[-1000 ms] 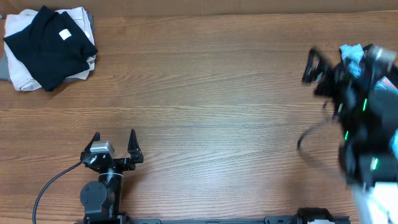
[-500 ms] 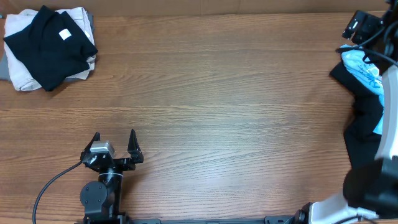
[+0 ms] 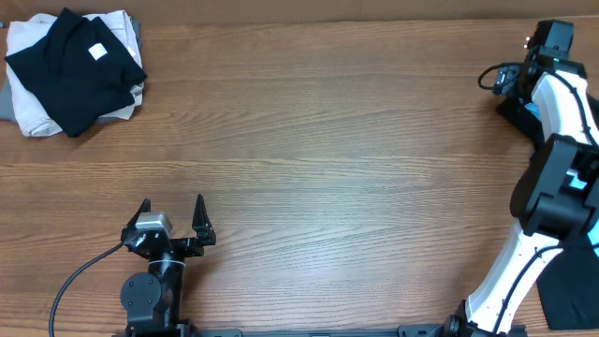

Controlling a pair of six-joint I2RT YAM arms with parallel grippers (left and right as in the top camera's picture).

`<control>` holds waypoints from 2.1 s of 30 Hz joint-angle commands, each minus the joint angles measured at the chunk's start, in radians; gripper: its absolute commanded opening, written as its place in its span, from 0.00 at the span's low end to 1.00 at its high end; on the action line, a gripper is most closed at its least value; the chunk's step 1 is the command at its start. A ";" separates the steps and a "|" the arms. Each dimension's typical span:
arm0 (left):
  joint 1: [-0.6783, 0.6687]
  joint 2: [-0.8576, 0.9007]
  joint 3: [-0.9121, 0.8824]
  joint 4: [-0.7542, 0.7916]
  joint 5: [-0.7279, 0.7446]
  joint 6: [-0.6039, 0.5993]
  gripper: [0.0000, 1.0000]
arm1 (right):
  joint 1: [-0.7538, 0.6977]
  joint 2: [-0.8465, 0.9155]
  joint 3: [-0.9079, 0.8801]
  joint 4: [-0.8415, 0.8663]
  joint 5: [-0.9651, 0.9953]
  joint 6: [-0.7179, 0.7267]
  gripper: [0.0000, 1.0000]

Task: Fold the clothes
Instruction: 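Reach the right gripper to the light-blue T-shirt and grasp it, then lift the light-blue T-shirt and drag it left onto the table center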

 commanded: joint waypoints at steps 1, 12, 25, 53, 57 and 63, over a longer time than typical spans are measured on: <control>0.005 -0.011 -0.007 0.002 -0.007 0.019 1.00 | -0.026 0.057 0.037 0.027 0.084 -0.056 0.92; 0.005 -0.011 -0.007 0.002 -0.007 0.018 1.00 | -0.048 0.113 0.036 0.110 0.063 -0.064 0.82; 0.005 -0.011 -0.007 0.002 -0.007 0.018 1.00 | -0.049 0.127 0.035 0.141 0.012 -0.063 0.63; 0.005 -0.011 -0.007 0.002 -0.007 0.018 1.00 | -0.049 -0.020 0.217 0.016 0.263 0.208 0.04; 0.005 -0.011 -0.007 0.002 -0.007 0.018 1.00 | -0.040 -0.123 0.262 -0.017 0.189 0.211 0.04; 0.005 -0.011 -0.007 0.002 -0.007 0.019 1.00 | 0.004 -0.289 0.265 -0.026 0.169 0.211 0.04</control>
